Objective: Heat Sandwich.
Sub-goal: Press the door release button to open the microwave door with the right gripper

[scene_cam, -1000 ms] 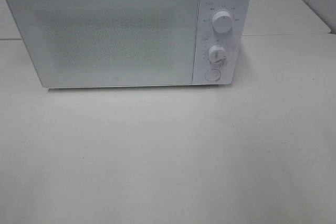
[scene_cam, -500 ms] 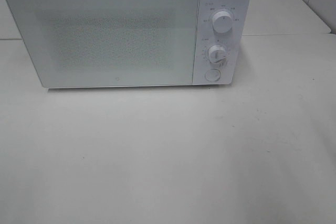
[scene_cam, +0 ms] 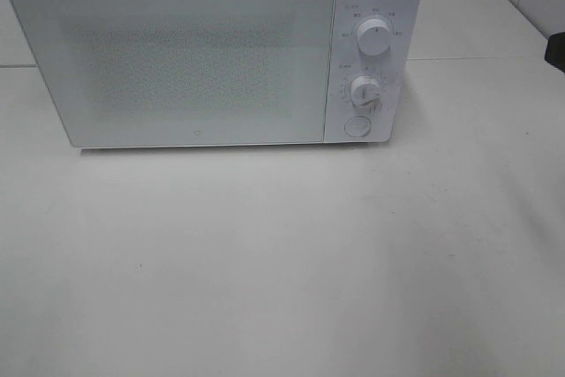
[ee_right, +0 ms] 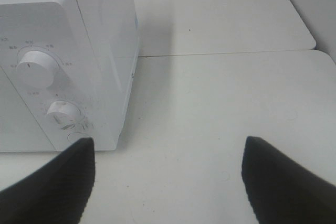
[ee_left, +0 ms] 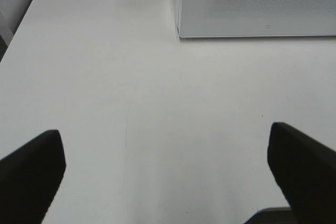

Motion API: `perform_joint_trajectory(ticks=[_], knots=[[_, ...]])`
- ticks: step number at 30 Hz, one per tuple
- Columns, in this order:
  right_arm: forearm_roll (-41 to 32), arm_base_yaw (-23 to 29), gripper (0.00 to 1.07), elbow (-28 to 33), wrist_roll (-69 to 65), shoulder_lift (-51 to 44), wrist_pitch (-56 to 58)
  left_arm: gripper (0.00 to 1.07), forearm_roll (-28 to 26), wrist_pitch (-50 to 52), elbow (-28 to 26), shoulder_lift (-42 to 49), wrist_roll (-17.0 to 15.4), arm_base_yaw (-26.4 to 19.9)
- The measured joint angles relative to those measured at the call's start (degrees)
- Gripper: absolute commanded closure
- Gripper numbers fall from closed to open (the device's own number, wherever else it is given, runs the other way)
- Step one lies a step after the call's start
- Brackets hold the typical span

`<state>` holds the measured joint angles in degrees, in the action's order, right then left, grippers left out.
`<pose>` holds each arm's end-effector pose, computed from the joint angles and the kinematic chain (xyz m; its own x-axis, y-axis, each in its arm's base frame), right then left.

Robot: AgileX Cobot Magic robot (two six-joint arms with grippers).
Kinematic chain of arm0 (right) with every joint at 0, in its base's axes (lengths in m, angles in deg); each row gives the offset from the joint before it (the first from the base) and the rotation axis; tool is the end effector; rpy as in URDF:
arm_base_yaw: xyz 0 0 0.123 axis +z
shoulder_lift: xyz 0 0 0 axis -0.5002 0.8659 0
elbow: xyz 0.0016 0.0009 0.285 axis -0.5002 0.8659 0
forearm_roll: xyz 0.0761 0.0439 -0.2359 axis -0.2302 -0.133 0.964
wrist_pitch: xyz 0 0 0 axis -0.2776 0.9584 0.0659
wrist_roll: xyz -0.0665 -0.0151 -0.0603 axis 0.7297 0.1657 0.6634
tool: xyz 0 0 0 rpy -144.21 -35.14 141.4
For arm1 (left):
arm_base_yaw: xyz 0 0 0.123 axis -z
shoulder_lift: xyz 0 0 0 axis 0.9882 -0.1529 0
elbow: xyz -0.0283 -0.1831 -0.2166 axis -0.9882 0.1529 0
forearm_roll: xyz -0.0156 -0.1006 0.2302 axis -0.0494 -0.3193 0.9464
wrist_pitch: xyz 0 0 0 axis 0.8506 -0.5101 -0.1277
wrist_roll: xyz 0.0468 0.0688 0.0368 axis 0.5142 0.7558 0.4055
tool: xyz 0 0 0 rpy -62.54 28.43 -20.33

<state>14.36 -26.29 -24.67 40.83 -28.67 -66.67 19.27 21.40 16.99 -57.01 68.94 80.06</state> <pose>0.1928 0.0125 0.2755 -0.3098 0.0487 -0.9495 -0.0437 0.9969 0.0654 -0.0083 -0.0058 0.2805 -0.4531 -0.0020 -0.8914 0.0383 0.9990 -0.0217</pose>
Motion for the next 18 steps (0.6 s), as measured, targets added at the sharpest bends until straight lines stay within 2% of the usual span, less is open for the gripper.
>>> perform_joint_trajectory(ticks=[10,18], knots=[[0.7,0.0,0.32,0.5,0.0,7.0,-10.3,0.06,0.0,0.1,0.0,0.0,0.0,0.0],[-1.9,0.0,0.32,7.0,0.7,10.8,-22.2,0.06,0.0,0.1,0.0,0.0,0.0,0.0]])
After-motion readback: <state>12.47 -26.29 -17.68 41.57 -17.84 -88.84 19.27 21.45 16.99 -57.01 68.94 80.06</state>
